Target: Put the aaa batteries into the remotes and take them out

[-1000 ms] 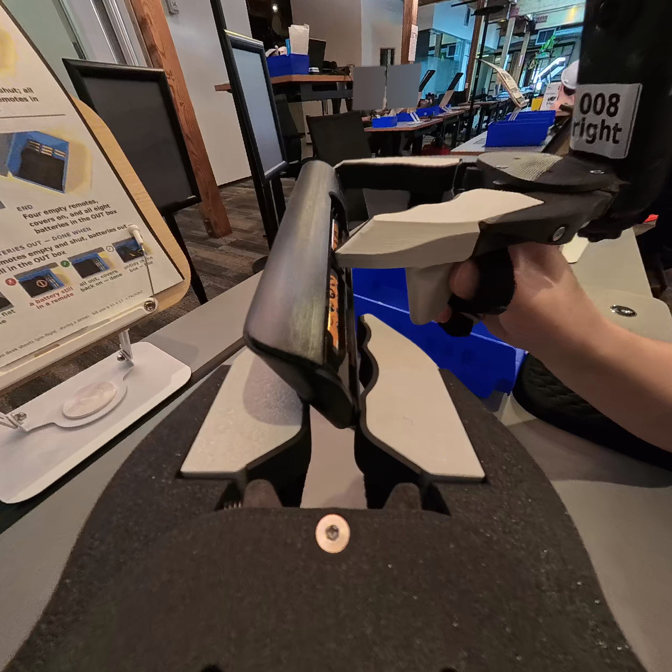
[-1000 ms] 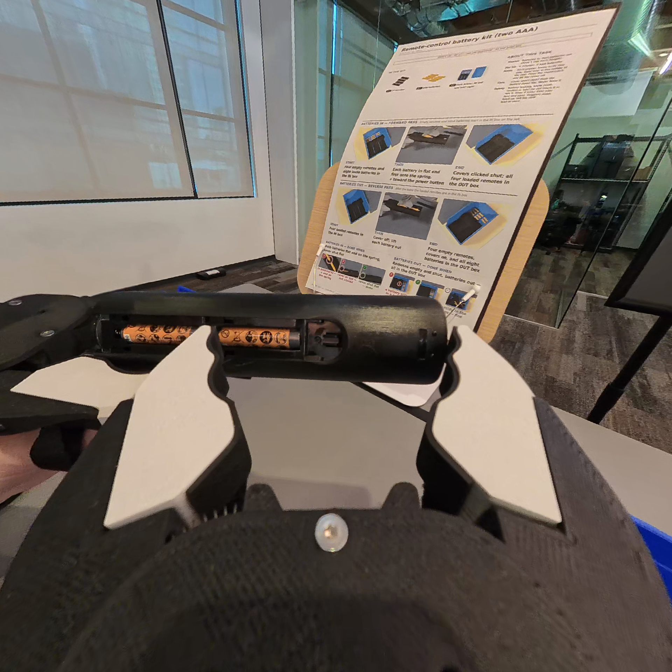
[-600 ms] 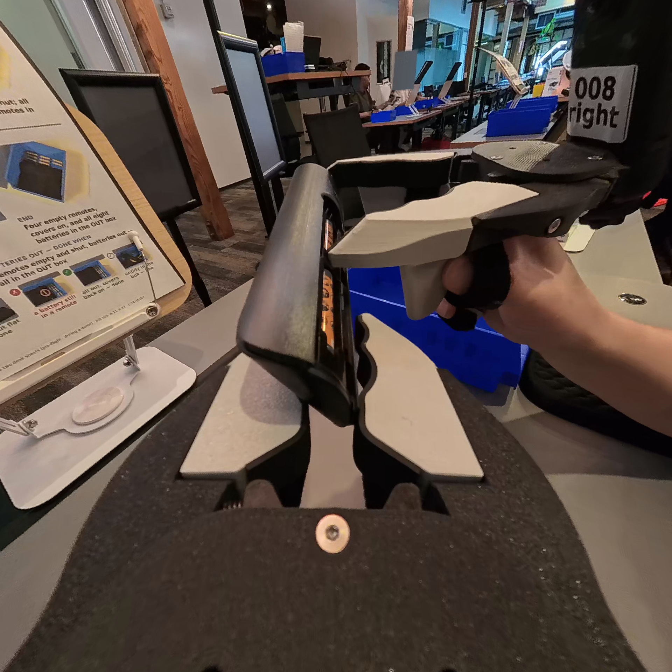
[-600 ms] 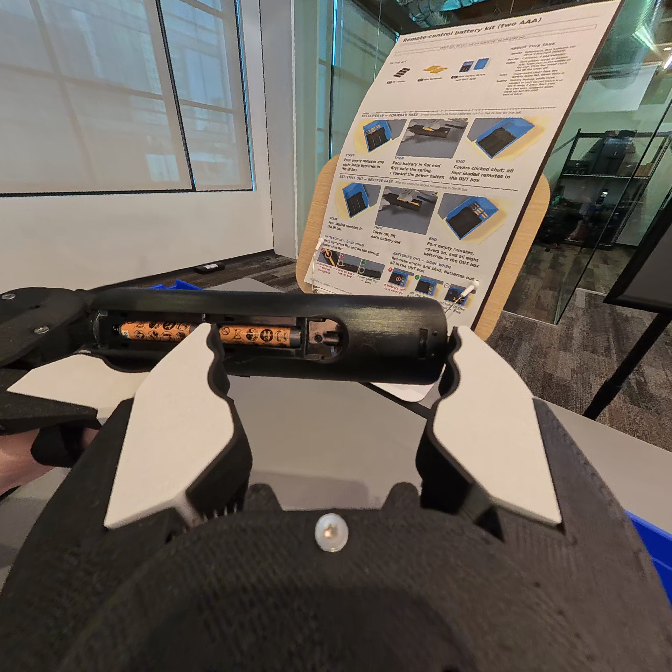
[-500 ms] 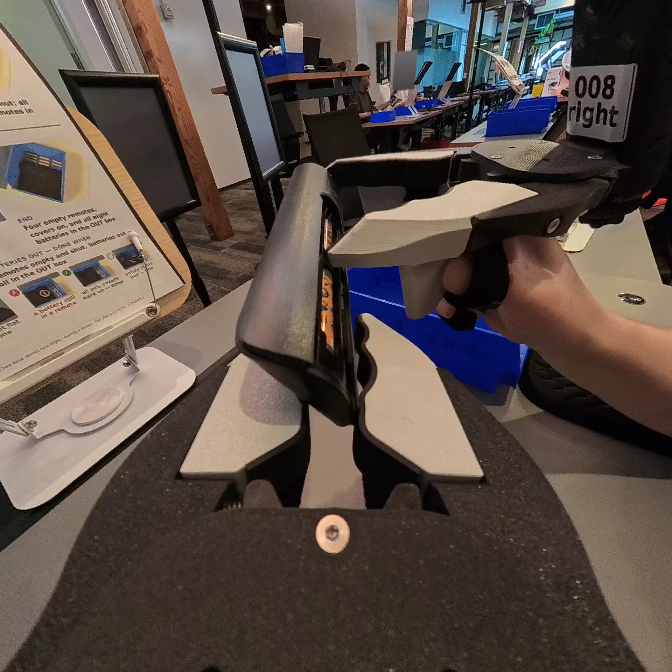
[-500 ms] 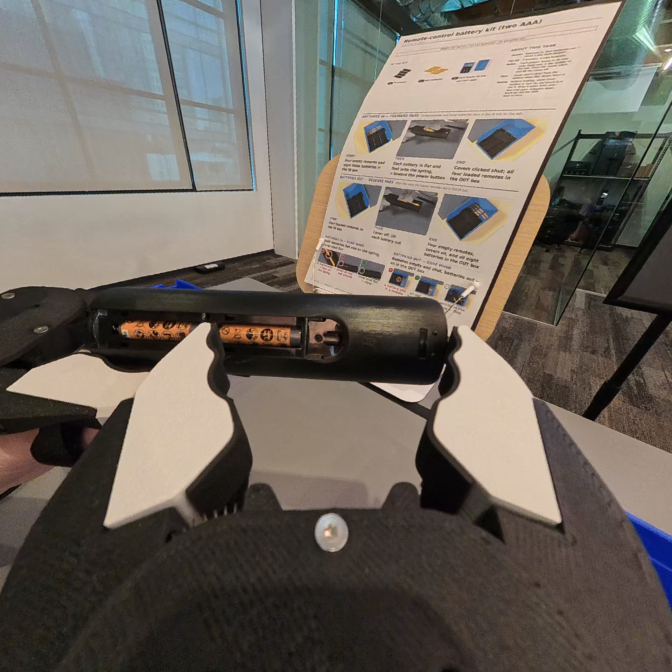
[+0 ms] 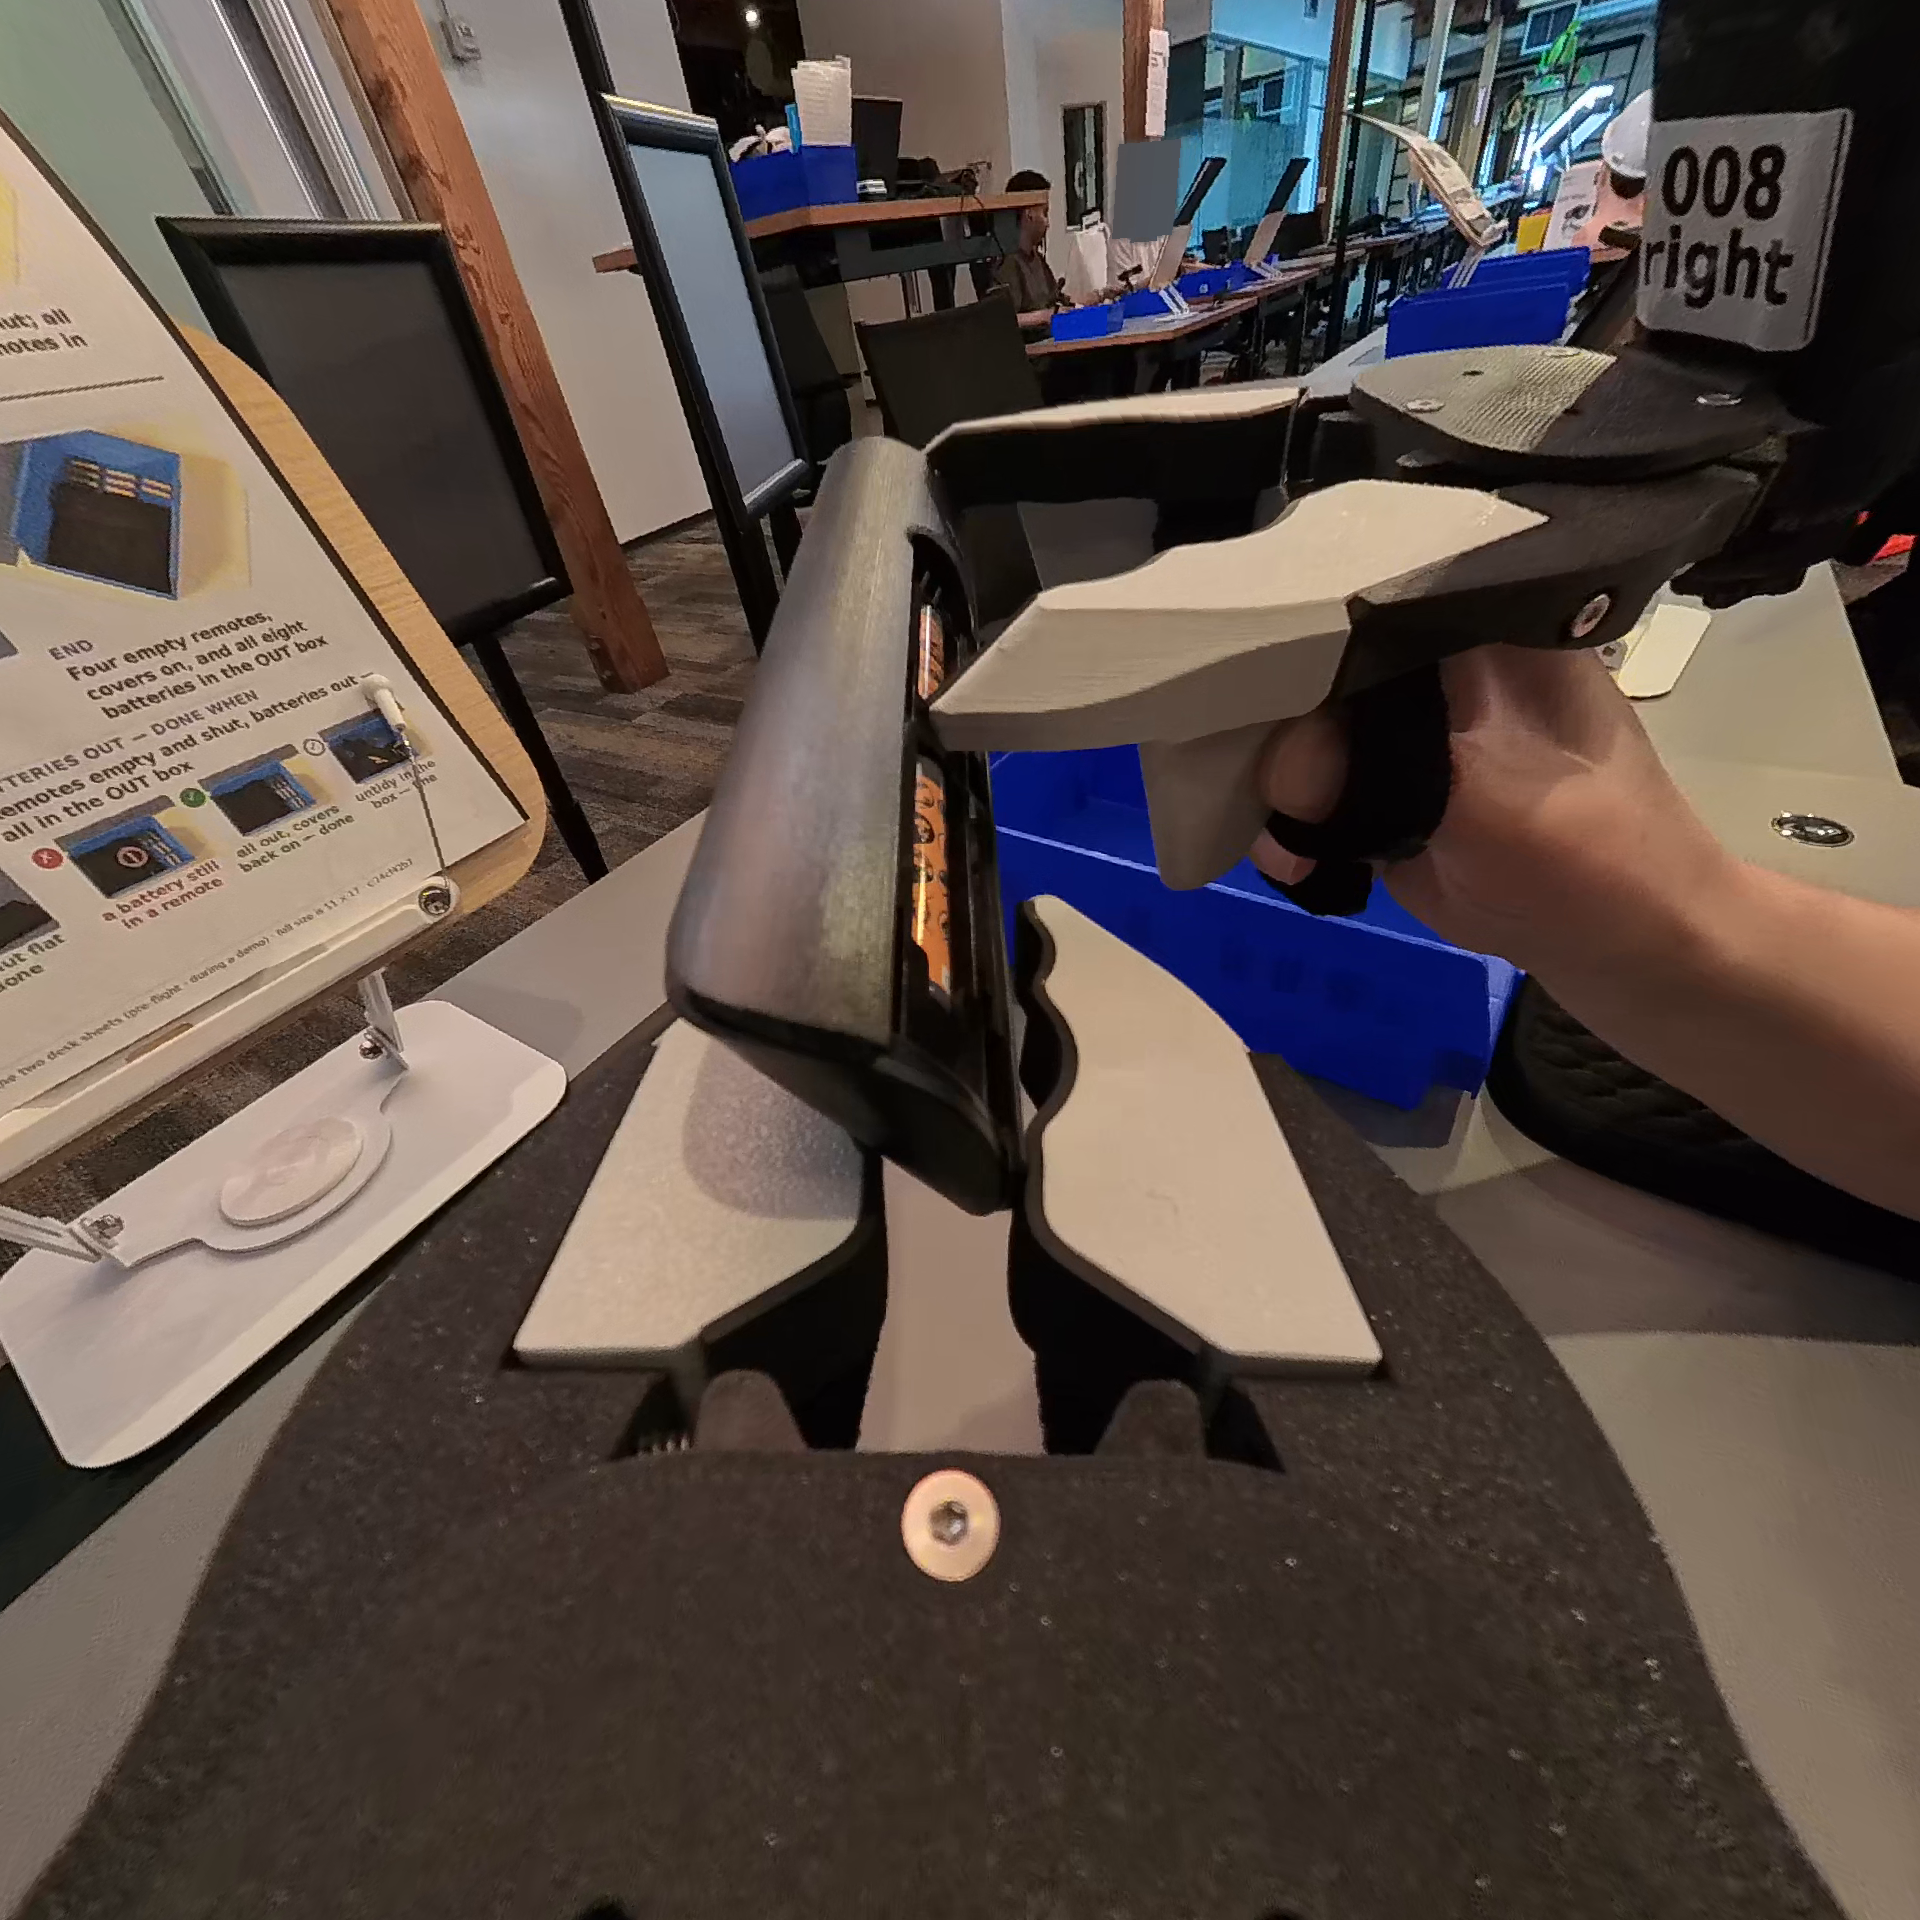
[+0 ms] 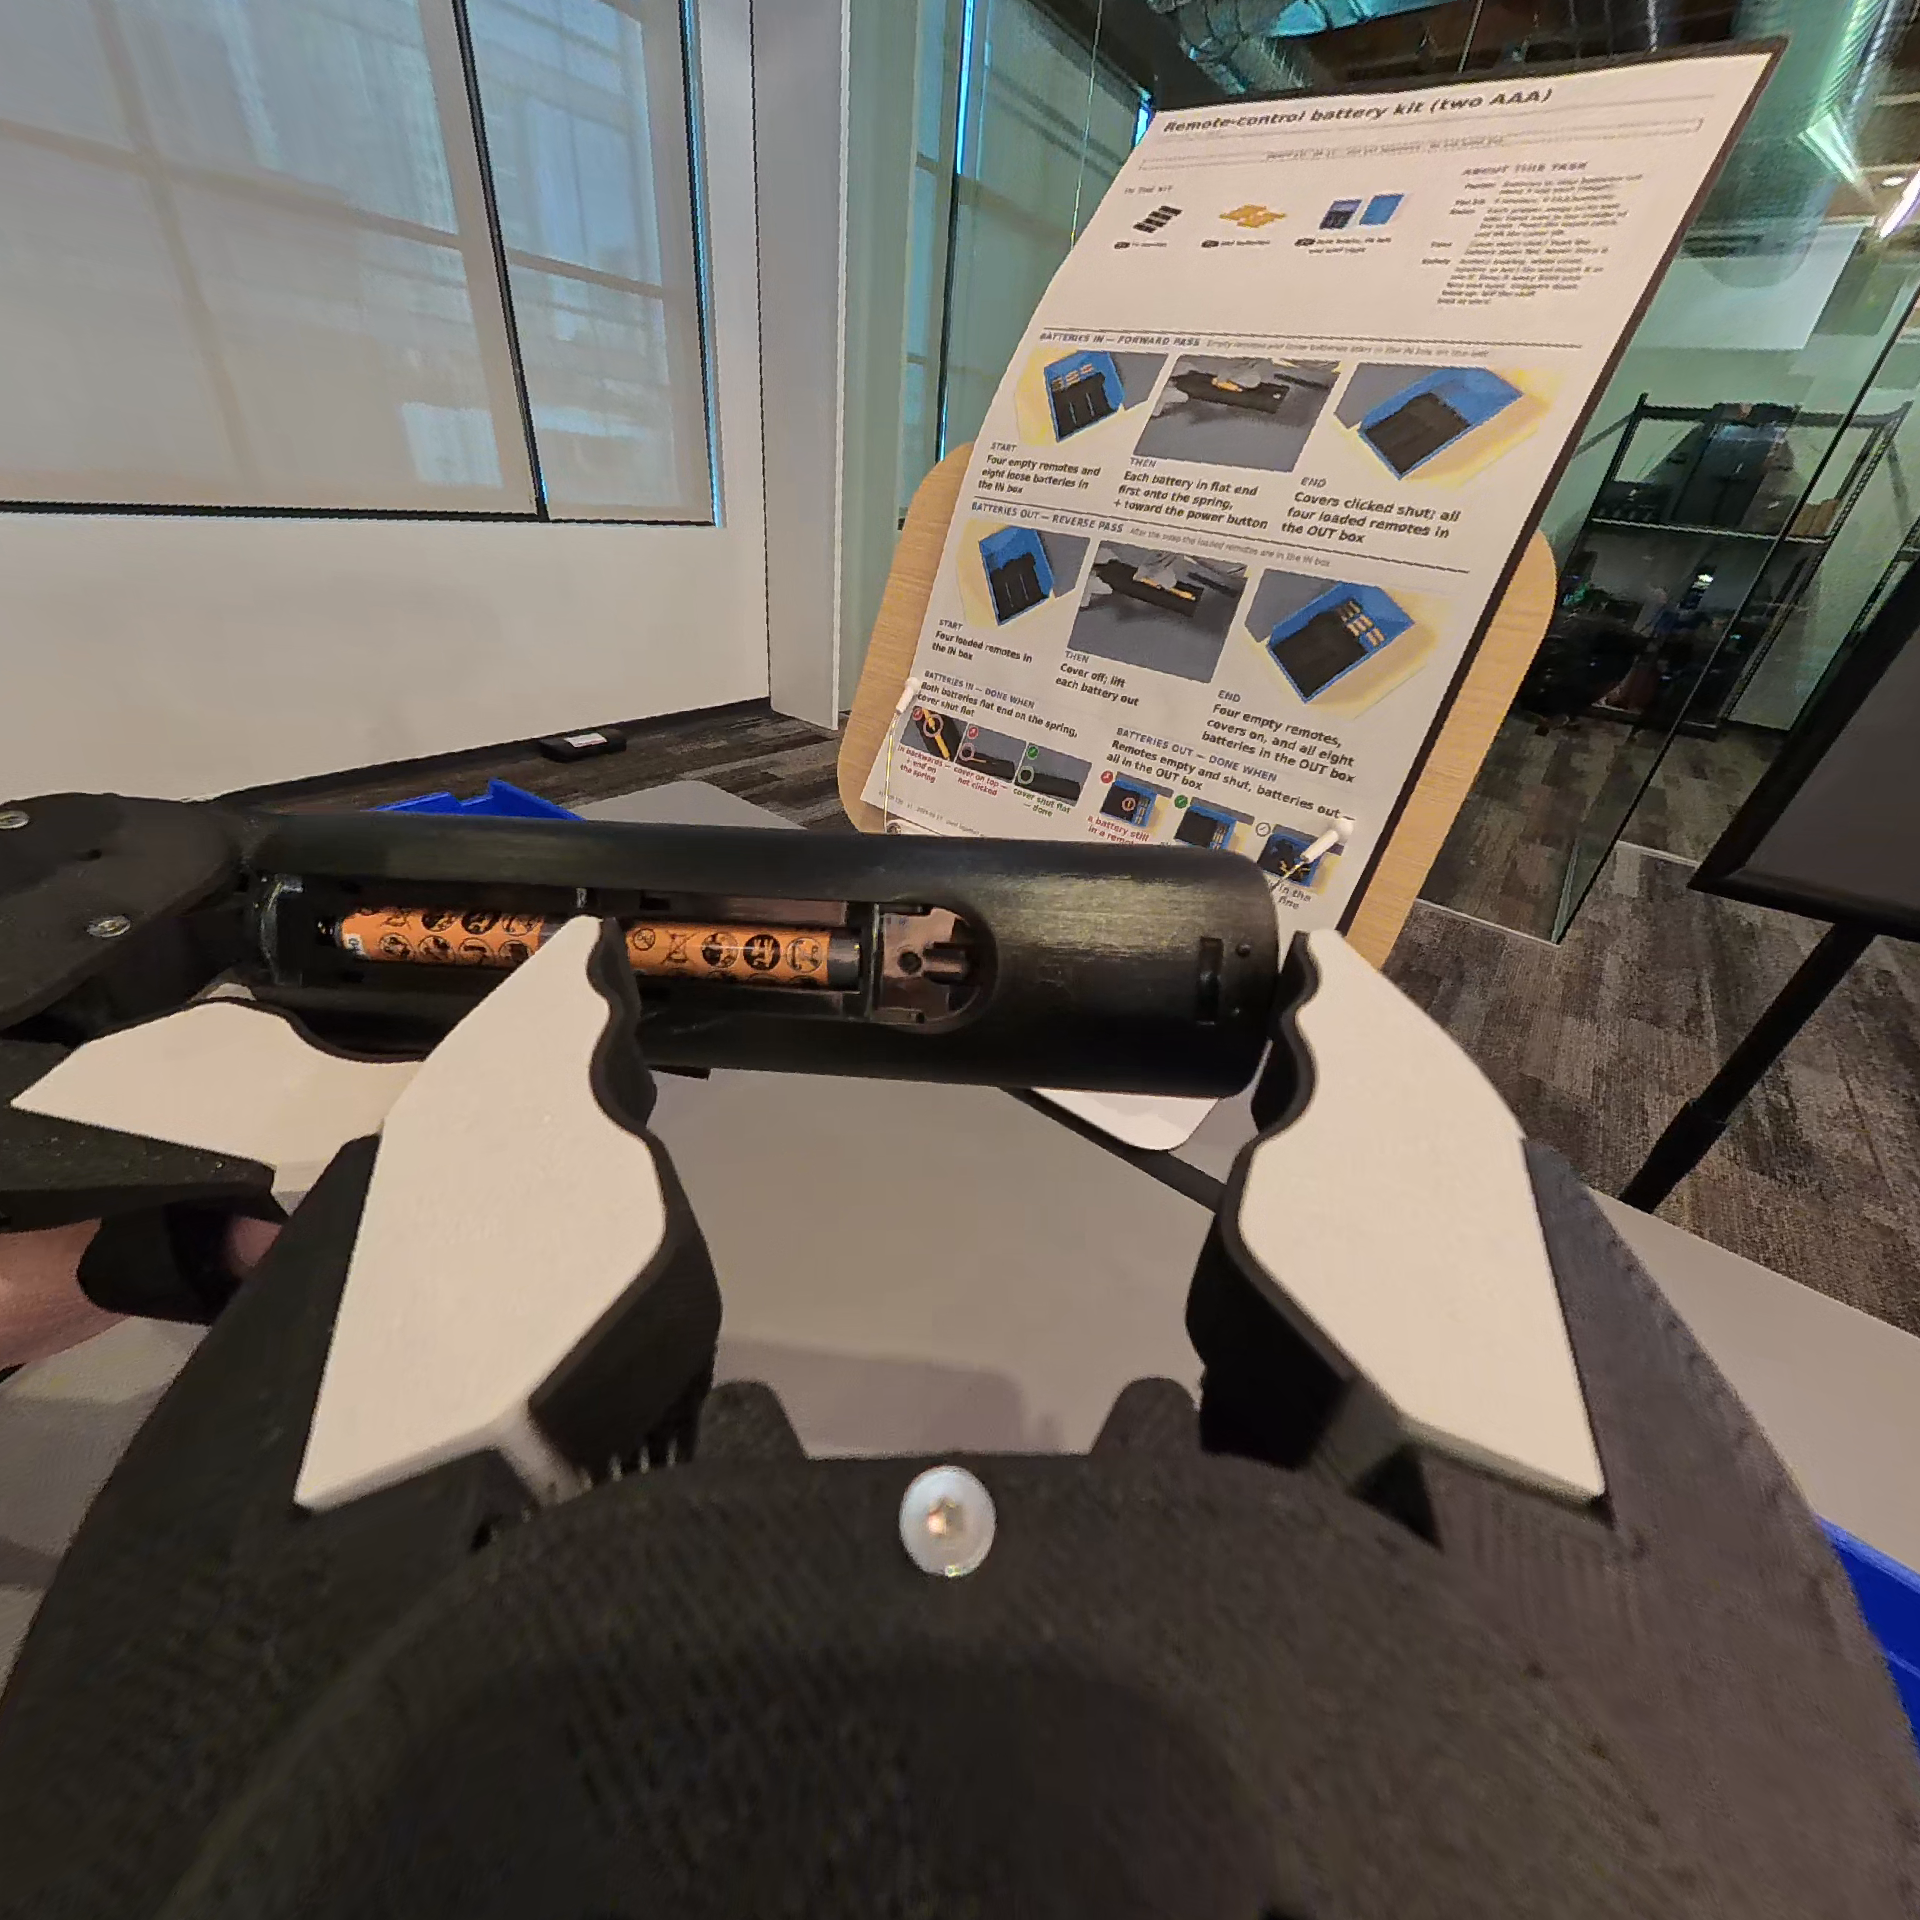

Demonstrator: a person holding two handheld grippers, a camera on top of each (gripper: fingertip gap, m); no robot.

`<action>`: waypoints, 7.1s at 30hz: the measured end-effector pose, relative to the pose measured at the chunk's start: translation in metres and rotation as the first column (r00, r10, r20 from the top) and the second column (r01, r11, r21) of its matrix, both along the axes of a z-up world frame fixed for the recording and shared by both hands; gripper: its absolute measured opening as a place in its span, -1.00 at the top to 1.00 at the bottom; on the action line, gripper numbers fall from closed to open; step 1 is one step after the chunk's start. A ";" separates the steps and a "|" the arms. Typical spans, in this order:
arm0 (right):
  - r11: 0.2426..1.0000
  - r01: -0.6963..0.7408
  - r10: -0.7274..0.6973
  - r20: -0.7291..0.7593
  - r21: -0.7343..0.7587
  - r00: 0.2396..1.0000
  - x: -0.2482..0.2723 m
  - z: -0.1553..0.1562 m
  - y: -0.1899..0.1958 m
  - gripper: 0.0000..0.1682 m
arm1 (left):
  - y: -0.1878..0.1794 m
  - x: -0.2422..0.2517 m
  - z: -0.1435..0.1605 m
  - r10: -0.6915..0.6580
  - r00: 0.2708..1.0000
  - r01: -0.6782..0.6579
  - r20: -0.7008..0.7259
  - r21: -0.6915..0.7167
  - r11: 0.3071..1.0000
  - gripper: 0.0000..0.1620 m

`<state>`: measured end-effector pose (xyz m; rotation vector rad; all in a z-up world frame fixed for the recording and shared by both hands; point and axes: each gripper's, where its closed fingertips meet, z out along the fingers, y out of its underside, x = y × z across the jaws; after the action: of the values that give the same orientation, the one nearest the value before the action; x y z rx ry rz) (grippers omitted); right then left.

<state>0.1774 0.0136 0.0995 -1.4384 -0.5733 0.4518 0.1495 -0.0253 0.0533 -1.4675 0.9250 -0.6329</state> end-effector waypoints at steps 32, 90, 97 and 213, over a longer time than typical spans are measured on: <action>0.993 0.031 -0.037 0.057 0.112 0.998 0.012 0.025 -0.015 0.11 | -0.008 -0.010 0.030 -0.180 0.953 0.205 0.244 -0.079 0.976 0.69; 0.935 -0.349 0.344 0.073 0.069 0.936 -0.096 -0.007 -0.079 0.08 | 0.015 -0.020 0.020 0.047 0.996 -0.056 0.081 0.110 0.992 0.70; 0.983 -0.116 0.103 0.094 0.140 0.990 -0.054 0.011 -0.053 0.09 | 0.015 -0.012 0.008 0.029 0.998 -0.032 0.052 0.065 0.997 0.70; 0.868 -0.310 0.136 0.414 0.388 0.900 -0.016 0.036 -0.073 0.96 | -0.033 0.003 0.018 -0.325 0.935 0.348 0.140 -0.195 0.917 0.69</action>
<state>0.1611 -0.0599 0.1358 -1.0129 -1.0936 0.2026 0.1529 -0.0578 0.0713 -1.4598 1.0623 -1.0856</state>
